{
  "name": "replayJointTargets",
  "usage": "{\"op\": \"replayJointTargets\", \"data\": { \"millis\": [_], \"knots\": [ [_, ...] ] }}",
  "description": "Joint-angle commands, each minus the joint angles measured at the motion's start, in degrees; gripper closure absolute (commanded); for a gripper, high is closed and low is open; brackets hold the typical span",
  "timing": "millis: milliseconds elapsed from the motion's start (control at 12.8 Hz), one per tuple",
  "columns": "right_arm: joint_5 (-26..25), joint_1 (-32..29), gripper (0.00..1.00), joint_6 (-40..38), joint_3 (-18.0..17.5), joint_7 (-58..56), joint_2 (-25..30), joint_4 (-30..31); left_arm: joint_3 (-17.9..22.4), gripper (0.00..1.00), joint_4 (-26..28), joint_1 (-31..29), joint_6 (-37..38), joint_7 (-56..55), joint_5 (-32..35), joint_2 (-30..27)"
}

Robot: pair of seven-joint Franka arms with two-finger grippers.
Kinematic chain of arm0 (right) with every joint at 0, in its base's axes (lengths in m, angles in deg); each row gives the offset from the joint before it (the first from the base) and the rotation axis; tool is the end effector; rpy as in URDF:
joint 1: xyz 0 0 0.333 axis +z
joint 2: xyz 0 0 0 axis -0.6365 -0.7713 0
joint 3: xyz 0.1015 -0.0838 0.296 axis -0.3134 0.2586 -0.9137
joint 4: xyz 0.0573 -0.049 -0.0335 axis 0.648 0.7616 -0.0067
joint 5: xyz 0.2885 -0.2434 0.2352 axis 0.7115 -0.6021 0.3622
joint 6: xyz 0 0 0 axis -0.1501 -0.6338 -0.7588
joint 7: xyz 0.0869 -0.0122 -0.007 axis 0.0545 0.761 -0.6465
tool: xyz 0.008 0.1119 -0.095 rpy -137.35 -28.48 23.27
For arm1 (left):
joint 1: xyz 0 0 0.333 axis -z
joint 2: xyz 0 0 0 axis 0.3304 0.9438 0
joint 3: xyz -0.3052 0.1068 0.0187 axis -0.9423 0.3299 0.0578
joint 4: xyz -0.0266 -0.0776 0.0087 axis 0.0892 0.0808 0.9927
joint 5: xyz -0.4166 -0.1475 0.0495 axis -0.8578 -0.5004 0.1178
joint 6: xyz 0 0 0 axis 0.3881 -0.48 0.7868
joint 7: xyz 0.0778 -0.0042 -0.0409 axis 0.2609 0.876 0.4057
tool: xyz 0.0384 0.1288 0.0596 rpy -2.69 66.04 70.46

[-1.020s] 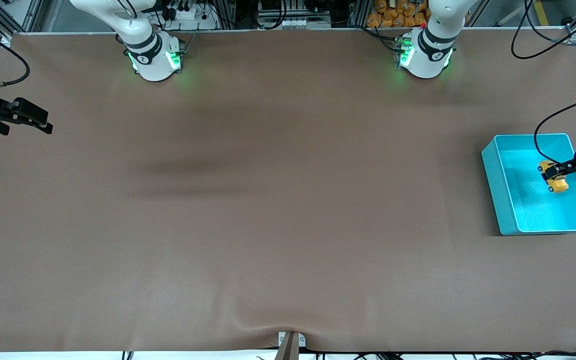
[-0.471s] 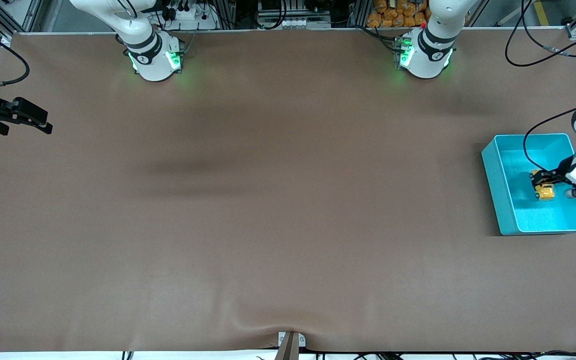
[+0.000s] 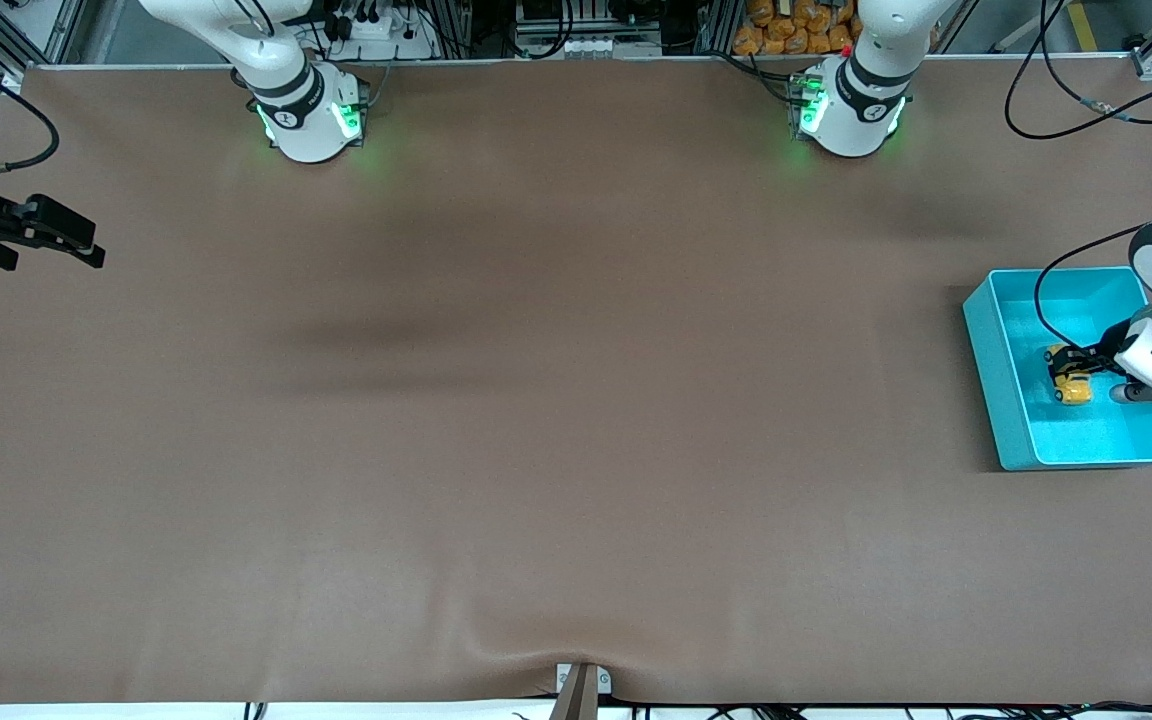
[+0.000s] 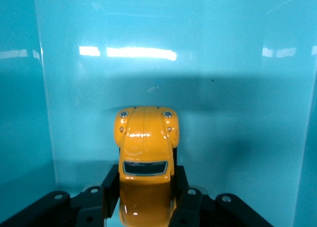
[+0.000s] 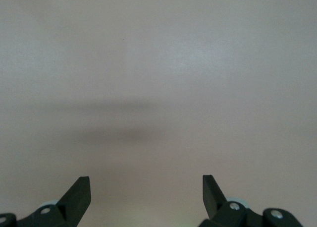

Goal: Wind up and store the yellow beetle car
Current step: 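Open the left gripper to drop the car inside the bin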

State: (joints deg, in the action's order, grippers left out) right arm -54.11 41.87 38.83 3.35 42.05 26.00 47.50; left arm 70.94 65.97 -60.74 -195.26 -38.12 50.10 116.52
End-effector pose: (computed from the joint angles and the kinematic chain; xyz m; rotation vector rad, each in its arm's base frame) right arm 0.5903 -0.0187 0.5898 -3.1229 -0.0189 0.0603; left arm 0.5594 0.3008 0.1188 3.1363 0.0283 -0.0250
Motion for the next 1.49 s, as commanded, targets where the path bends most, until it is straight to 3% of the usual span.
{"op": "replayJointTargets", "data": {
  "millis": [0,314,1020,1412],
  "knots": [
    [-0.4,0.2,0.00,-0.7,0.0,0.6,-0.4,-1.1,-0.3,0.00,-0.7,0.0,-0.3,-0.8,0.8,-0.4],
    [-1.1,0.5,0.00,-0.7,-0.1,1.0,-0.4,-1.1,-1.5,0.00,-0.3,0.0,0.6,-0.1,0.8,-6.1],
    [-1.3,0.1,0.00,-0.9,-0.1,1.0,-0.3,-0.8,-11.2,0.00,-0.6,-0.1,19.0,-3.3,-0.5,-23.5],
    [-2.3,0.4,0.00,-0.8,-0.1,1.0,-0.3,-0.7,-11.9,0.00,-1.3,6.8,29.4,-15.5,-5.9,-31.3]
  ]
}}
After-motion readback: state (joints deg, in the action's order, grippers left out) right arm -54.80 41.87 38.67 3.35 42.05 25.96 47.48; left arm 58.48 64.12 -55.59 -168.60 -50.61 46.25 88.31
